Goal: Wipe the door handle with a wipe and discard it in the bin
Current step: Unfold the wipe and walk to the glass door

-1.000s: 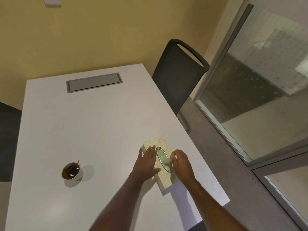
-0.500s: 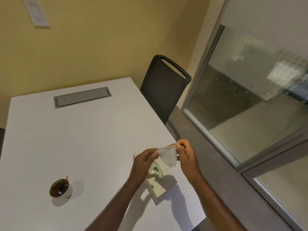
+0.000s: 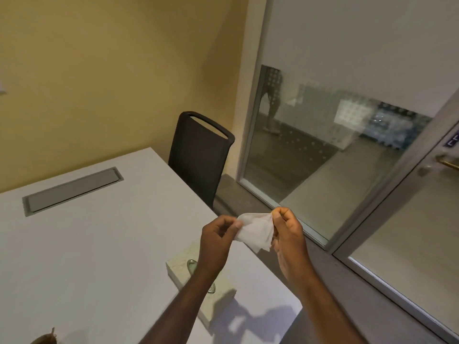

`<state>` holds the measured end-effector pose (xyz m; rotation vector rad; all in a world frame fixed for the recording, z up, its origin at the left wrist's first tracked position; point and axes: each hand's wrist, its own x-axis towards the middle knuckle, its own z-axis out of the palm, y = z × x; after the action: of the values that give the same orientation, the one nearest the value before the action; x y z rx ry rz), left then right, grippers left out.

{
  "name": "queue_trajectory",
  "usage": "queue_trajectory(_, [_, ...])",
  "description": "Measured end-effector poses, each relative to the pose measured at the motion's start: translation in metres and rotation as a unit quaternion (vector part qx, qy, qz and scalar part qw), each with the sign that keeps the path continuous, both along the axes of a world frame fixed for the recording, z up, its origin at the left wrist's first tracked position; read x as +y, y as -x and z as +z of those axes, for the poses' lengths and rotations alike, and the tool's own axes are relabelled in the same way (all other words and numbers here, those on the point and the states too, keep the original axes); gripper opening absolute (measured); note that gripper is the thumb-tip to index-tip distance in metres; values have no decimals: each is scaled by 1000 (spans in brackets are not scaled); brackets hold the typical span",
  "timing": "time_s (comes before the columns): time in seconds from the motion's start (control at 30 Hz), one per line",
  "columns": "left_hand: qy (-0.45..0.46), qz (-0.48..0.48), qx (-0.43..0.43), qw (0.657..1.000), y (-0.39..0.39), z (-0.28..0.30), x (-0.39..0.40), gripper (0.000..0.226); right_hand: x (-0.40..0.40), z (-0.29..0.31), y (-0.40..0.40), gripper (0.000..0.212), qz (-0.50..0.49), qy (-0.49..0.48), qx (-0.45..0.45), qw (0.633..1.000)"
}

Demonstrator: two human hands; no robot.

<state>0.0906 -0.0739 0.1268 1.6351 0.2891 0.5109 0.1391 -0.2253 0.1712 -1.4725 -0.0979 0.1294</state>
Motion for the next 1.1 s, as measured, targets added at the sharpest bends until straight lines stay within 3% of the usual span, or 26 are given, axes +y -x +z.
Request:
queue_trajectory(0.17, [-55,55,-29,996,-22,17,-62,7,-56,16,-10,17,-76,18,-57,995])
queue_trajectory(0.37, [-107,-133,-122,978,-43,42,-162,25,-137,35,-23,22,-147,-43,-77,985])
queue_trajectory(0.47, [-123,-164,-149,967,-56,50,-212,39,-185,42,-29,18,-188,-64,-86,976])
queue_trajectory(0.83, [-47,-216,-181,958,-113,81,-412,6,-401,73,-55,12,-216,-112,-104,964])
queue_trajectory(1.1, [47,-225,-138,963,-167,97,-501,19,-495,75,-75,13,-257,-100,-129,952])
